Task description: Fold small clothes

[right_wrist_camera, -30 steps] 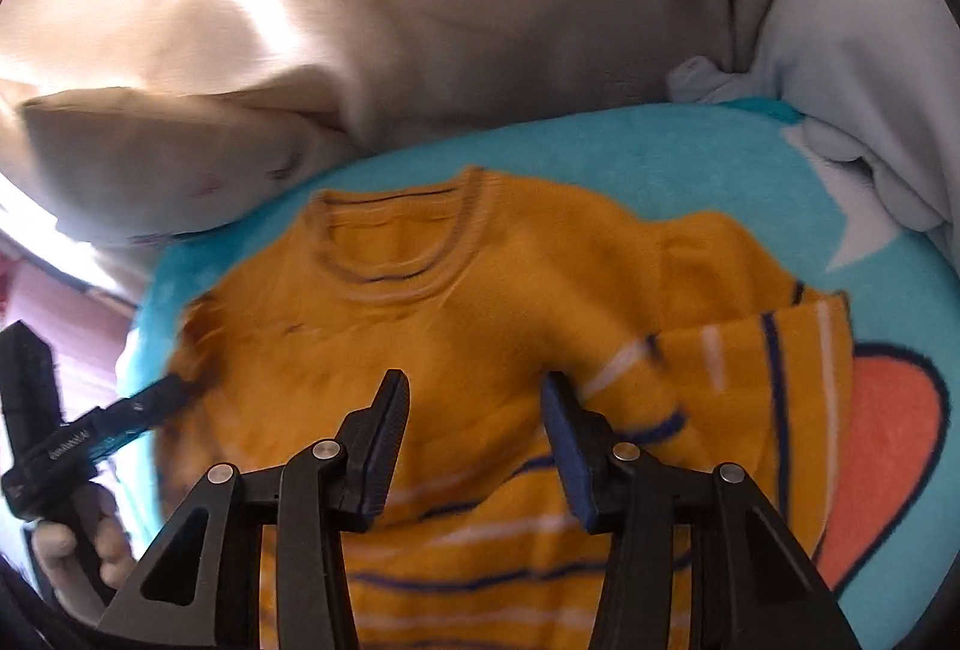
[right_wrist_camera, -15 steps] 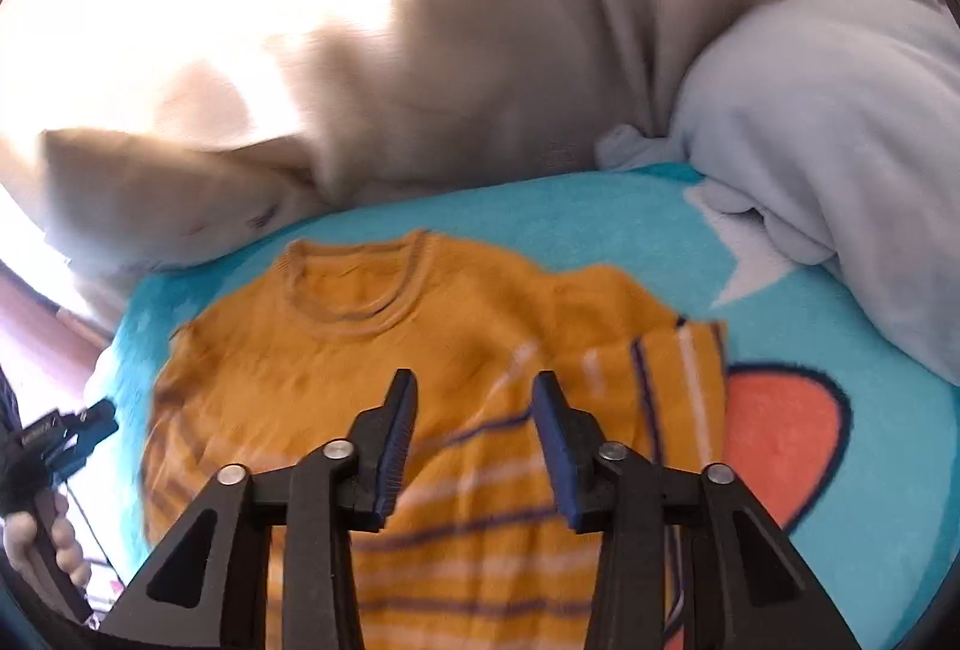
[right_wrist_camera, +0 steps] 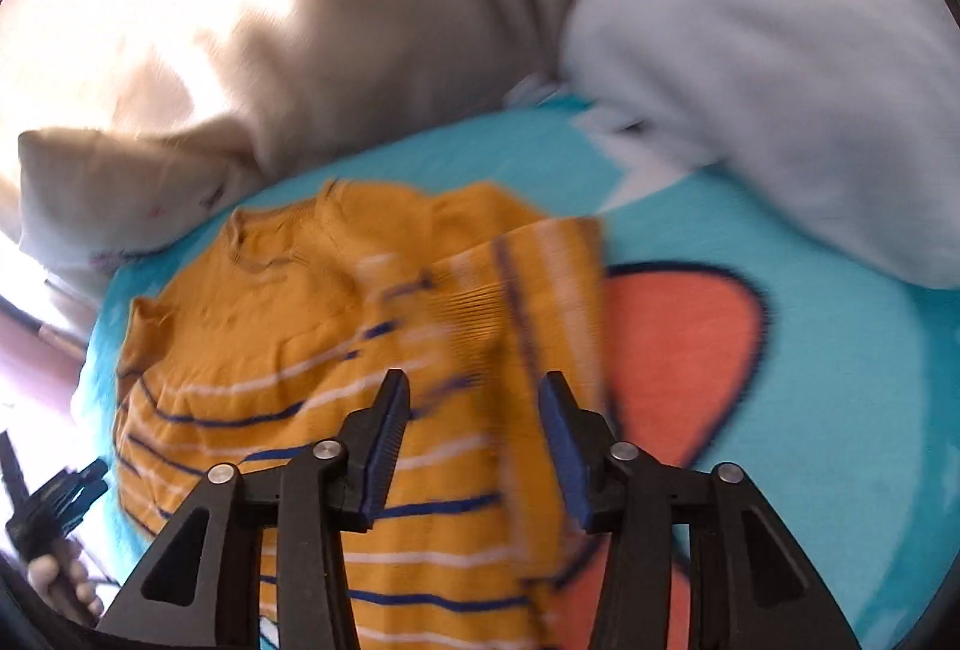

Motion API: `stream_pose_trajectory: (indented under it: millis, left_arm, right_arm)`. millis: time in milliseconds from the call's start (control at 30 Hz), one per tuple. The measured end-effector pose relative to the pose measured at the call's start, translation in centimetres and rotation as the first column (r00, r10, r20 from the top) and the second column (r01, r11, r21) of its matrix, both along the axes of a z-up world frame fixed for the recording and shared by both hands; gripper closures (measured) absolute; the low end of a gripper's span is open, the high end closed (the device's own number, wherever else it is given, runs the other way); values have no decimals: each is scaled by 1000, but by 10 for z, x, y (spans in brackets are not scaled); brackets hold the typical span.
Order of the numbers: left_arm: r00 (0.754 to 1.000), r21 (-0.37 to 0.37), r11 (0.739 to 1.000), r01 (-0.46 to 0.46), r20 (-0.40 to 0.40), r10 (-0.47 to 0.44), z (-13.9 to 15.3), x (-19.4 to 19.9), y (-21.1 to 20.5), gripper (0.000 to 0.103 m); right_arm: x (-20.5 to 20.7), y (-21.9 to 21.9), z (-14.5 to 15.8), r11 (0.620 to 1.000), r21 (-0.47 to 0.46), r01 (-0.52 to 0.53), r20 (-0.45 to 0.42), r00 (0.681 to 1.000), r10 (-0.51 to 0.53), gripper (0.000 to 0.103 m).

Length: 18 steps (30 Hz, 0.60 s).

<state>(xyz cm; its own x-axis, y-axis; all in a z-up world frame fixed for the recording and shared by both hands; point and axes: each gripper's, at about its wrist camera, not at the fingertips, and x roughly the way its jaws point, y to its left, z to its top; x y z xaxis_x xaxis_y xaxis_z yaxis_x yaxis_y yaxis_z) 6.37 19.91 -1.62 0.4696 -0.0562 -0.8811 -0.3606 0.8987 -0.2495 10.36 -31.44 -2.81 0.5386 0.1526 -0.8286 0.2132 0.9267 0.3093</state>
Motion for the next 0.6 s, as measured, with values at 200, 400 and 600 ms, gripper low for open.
stream_pose_trajectory:
  millis: [200, 400, 600]
  left_arm:
    - [999, 3, 1000, -5, 32, 5, 20, -23, -17, 51]
    - [996, 60, 997, 51, 72, -55, 38, -49, -67, 51]
    - [990, 63, 993, 104, 84, -109, 42, -67, -102, 50]
  right_arm:
    - [-39, -9, 14, 1000, -1, 13, 32, 999, -13, 54]
    - [-73, 1, 11, 999, 4, -41, 30, 999, 41, 52]
    - [-77, 38, 4, 983, -113, -143, 44, 988, 149, 52]
